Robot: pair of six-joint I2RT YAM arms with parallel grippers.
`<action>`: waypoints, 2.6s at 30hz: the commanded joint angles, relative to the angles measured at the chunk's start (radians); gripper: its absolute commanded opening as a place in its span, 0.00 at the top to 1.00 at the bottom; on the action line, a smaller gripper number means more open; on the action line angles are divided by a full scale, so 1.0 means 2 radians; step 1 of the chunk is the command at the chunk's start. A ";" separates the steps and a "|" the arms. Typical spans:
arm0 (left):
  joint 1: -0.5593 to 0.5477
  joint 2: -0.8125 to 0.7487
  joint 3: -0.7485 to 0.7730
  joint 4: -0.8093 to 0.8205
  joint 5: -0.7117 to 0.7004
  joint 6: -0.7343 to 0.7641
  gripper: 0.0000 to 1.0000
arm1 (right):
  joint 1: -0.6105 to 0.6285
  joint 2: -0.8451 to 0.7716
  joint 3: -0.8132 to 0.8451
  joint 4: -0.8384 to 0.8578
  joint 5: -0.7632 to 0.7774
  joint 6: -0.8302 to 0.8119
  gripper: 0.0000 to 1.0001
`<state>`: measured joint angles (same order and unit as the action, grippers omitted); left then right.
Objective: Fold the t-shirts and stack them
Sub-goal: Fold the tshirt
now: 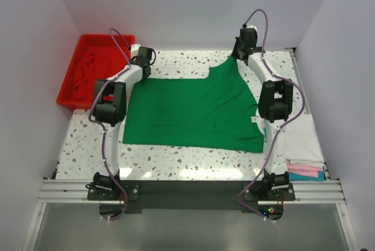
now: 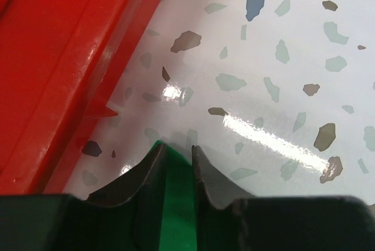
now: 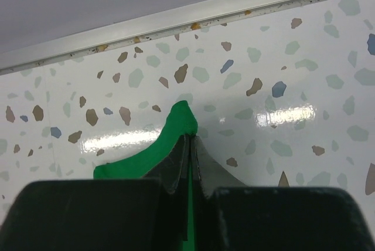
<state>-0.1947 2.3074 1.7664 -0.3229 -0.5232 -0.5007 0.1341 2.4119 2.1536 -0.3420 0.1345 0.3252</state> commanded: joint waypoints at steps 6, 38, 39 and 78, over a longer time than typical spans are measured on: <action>0.008 -0.042 0.008 0.004 -0.031 -0.019 0.54 | -0.005 -0.044 -0.014 0.037 -0.010 0.012 1.00; 0.009 0.003 0.006 -0.007 0.001 -0.046 0.58 | -0.013 -0.055 -0.037 0.041 -0.017 0.009 1.00; 0.009 0.003 0.006 -0.007 0.001 -0.046 0.59 | -0.012 -0.056 -0.038 0.042 -0.017 0.010 1.00; 0.027 -0.019 0.030 0.103 0.038 -0.023 1.00 | -0.039 -0.101 -0.086 0.061 -0.022 0.034 1.00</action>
<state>-0.1516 2.3573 1.8645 -0.1806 -0.4450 -0.5388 0.0643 2.3592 2.0388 -0.2932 0.0578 0.3687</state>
